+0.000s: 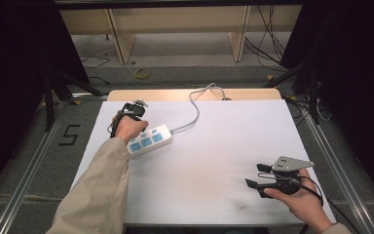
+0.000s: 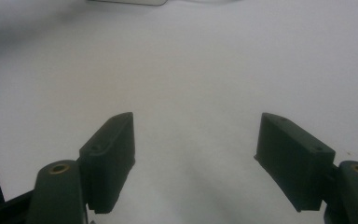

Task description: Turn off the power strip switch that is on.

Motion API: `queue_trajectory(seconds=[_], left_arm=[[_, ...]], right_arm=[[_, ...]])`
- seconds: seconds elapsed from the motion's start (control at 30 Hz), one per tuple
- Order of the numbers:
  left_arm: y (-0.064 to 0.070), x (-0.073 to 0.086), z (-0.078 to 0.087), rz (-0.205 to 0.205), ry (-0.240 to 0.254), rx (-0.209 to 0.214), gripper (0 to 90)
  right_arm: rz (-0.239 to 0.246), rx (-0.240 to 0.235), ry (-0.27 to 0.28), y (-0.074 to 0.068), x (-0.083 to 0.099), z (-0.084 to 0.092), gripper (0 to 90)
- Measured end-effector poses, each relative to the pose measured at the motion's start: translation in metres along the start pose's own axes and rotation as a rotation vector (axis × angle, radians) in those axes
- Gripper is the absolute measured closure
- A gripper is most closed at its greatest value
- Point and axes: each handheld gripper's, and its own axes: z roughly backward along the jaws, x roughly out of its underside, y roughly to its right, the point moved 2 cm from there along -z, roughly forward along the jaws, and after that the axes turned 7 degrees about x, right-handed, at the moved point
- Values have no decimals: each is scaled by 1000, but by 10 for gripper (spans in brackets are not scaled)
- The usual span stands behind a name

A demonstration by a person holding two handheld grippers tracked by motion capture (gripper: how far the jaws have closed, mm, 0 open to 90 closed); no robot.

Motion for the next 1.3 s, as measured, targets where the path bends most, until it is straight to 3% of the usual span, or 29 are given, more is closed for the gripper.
queue_trajectory(seconds=[0.73,1.3], left_arm=[[5,1,-9,-8,-54,5,898],[2,1,-9,21,-72,9,898]], right_arm=[[-2,-3,-3,0,0,0,284],[-3,-4,-2,0,0,-1,284]])
